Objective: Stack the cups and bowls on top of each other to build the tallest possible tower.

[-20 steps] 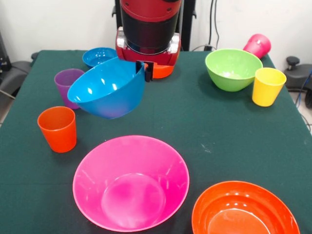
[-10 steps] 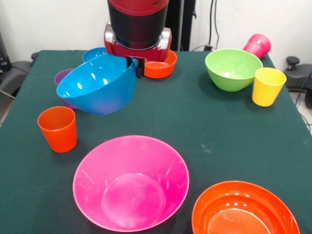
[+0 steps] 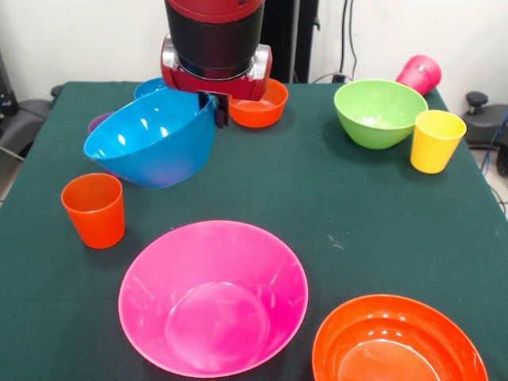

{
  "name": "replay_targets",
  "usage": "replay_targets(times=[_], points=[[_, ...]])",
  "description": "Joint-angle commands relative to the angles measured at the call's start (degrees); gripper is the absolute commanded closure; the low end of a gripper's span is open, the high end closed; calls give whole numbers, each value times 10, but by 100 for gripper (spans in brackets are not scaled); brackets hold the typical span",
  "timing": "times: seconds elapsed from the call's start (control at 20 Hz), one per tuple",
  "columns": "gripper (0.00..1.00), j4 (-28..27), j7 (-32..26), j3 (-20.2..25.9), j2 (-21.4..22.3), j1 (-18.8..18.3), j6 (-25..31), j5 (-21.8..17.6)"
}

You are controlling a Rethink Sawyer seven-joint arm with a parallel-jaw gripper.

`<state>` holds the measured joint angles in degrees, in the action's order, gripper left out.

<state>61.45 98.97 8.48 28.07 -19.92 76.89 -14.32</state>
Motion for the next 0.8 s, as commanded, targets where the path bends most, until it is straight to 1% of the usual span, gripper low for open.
replay_targets(times=[0.05,0.8], points=[[100,-19,-118,62,-33,-7,46,-16],[100,-27,-124,68,-33,-14,63,-15]])
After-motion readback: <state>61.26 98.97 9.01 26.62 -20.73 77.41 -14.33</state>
